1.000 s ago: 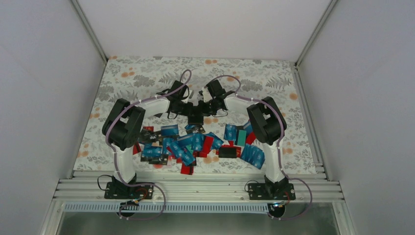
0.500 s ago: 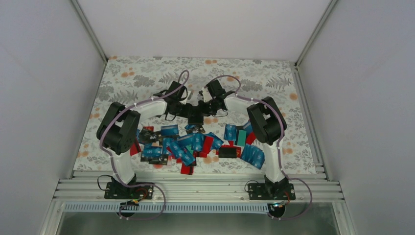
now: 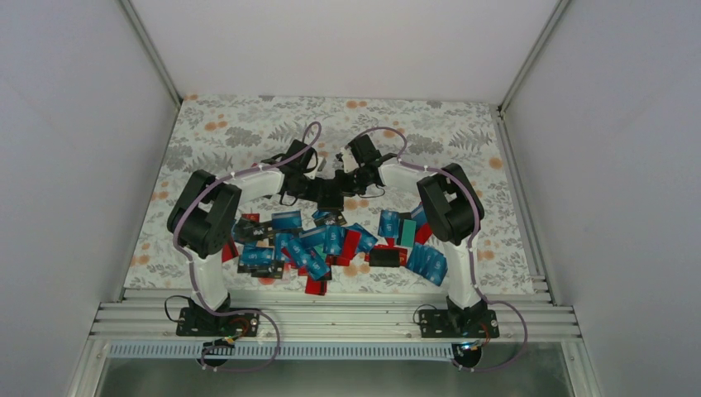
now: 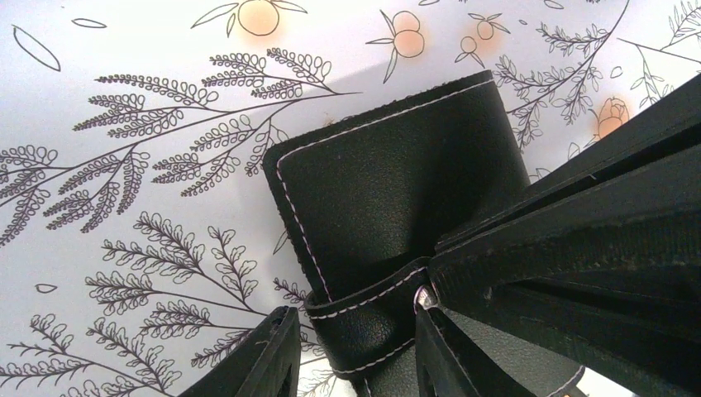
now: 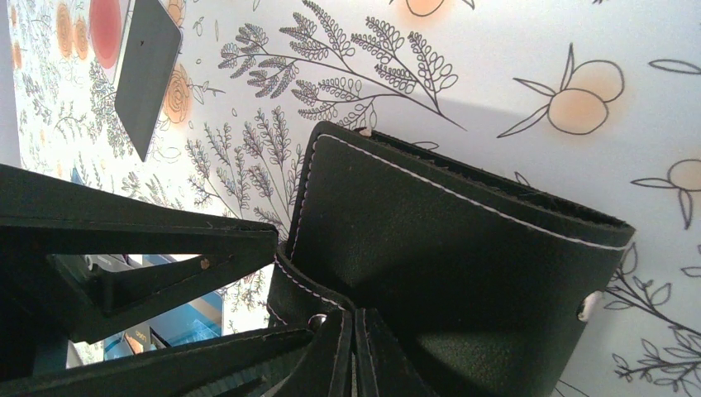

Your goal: Put the credit cards into the card holder

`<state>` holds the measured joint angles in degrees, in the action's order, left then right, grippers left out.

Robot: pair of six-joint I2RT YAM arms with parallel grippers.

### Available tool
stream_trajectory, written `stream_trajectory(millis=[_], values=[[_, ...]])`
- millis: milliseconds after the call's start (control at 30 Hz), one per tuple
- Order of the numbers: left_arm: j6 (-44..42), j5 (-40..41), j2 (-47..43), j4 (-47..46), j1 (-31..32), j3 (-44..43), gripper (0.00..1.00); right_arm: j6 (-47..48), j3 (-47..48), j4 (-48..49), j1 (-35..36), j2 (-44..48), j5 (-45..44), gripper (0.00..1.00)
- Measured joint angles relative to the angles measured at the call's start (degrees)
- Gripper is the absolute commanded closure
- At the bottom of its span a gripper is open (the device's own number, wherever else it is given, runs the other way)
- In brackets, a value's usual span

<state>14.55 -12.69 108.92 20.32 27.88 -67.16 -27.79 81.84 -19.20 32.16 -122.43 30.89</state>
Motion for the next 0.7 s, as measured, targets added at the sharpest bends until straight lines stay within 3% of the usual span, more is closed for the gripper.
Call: stream_trajectory(millis=[700], values=[[-0.26,0.00,0.66,1.25,0.04,-1.22,0.71,0.00,0.00,0.00,0.00,0.00,-0.02,0.96]])
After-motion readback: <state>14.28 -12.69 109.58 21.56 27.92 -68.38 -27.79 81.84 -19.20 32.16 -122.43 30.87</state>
